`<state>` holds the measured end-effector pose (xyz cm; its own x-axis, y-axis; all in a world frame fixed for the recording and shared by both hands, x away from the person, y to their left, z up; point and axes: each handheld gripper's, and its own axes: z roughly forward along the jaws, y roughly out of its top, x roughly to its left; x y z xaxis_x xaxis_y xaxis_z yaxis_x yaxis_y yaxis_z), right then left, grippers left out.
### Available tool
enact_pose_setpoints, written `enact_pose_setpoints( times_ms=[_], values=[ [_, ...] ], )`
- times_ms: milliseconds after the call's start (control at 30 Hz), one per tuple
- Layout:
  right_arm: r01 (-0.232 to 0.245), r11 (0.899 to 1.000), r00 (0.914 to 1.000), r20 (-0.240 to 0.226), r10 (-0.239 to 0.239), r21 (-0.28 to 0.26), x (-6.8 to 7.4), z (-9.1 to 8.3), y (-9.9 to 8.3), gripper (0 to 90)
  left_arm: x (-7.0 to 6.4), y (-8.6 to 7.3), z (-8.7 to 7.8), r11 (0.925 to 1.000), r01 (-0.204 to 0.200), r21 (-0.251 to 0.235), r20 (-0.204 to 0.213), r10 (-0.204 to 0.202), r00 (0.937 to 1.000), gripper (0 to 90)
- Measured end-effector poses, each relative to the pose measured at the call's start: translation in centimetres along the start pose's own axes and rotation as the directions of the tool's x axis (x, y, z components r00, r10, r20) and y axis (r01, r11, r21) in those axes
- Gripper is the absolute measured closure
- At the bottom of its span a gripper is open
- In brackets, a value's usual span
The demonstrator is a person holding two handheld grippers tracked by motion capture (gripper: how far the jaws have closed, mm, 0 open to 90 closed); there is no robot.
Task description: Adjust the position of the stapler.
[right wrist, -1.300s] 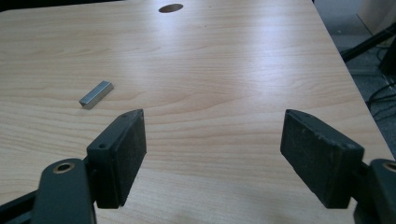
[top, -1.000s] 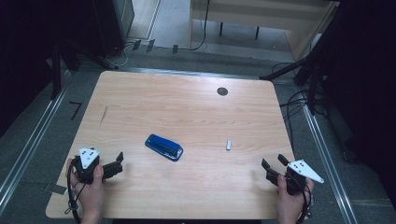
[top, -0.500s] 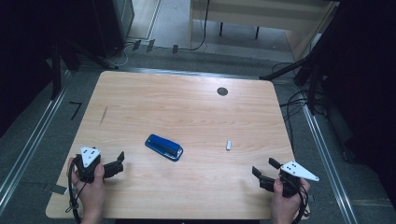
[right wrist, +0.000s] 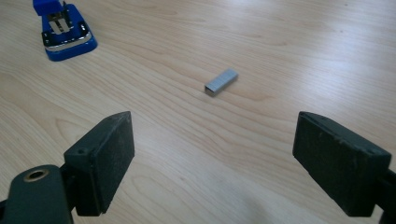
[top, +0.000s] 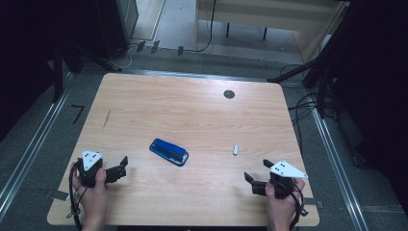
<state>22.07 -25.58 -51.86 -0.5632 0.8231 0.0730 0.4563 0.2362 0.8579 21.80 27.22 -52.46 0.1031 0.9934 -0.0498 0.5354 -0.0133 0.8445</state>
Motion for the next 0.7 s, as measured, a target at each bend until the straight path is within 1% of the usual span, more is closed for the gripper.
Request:
enact_pose_setpoints(
  times_ms=[67, 167, 200, 267, 467, 567, 633, 700],
  values=[
    [0.01, 1.0, 0.9999, -0.007, -0.01, 0.005, 0.6, 0.5, 0.5, 13.3, -0.1, 0.0, 0.1, 1.0, -0.005, 0.0, -0.002, 0.005, 1.0, 0.0],
    [0.035, 0.999, 0.9993, -0.013, -0.035, 0.012, 1.4, 1.3, 1.1, 13.4, -0.3, 0.0, 0.1, 0.9994, -0.032, 0.013, -0.009, 0.032, 0.9995, 0.0],
    [0.045, 0.999, 0.9989, -0.014, -0.044, 0.014, 1.6, 1.5, 1.3, 13.4, -0.3, 0.0, 0.1, 0.9994, -0.032, 0.013, -0.009, 0.032, 0.9995, 0.0],
    [0.055, 0.998, 0.9982, -0.024, -0.055, 0.016, 2.0, 2.0, 1.7, 13.5, -0.5, 0.0, 0.1, 0.9989, -0.046, 0.013, -0.013, 0.046, 0.9989, 0.0],
    [0.064, 0.998, 0.9961, -0.062, -0.062, 0.028, 2.9, 3.3, 2.5, 13.6, -0.4, 0.0, 0.2, 0.9993, -0.036, 0.012, -0.007, 0.036, 0.9993, 0.0],
    [0.076, 0.997, 0.9947, -0.071, -0.074, 0.03, 3.4, 3.8, 2.9, 13.8, -0.4, 0.0, 0.2, 0.9993, -0.035, 0.014, -0.01, 0.035, 0.9993, 0.0],
    [0.069, 0.997, 0.9946, -0.08, -0.067, 0.028, 3.6, 4.1, 3.1, 13.9, -0.4, 0.1, 0.2, 0.9993, -0.034, 0.015, -0.007, 0.034, 0.9994, 0.0],
    [0.074, 0.997, 0.9938, -0.086, -0.071, 0.034, 3.8, 4.6, 3.3, 13.9, -0.3, 0.1, 0.2, 0.9993, -0.031, 0.02, -0.007, 0.031, 0.9995, 0.0]
  ],
)
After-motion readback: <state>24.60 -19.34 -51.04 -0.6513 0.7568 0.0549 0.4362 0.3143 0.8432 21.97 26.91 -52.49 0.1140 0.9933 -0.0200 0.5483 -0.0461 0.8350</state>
